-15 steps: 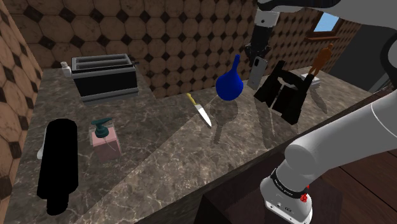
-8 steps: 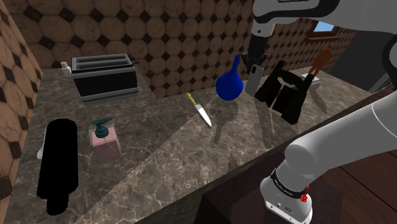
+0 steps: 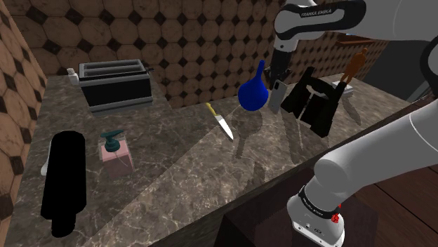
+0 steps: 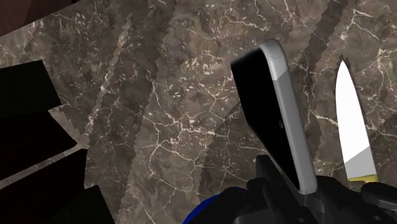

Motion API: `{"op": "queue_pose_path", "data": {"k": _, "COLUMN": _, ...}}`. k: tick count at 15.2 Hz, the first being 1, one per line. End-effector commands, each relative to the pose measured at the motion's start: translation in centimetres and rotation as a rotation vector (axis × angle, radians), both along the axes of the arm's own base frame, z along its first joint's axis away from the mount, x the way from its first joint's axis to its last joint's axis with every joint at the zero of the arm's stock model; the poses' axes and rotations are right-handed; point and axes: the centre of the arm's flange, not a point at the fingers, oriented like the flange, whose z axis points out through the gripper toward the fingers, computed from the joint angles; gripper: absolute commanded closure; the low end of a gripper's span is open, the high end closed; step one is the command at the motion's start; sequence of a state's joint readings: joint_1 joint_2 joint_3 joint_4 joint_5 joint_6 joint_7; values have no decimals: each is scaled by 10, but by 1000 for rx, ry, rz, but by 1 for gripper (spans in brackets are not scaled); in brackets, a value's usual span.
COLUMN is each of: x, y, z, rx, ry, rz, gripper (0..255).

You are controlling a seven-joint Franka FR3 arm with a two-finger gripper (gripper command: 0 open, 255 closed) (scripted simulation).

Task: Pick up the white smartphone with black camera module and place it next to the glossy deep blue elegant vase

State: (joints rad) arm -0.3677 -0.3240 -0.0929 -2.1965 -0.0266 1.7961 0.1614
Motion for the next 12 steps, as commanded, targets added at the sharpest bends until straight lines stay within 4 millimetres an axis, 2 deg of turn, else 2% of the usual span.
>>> {"op": "queue_pose_path", "data": {"k": 1, "x": -1, "y": 0, "z": -11, "rx": 0, "ry": 0, "rz": 0, "gripper": 255}}
{"op": "queue_pose_path", "data": {"k": 12, "x": -1, "y": 0, "z": -70, "rx": 0, "ry": 0, "rz": 0, "gripper": 255}}
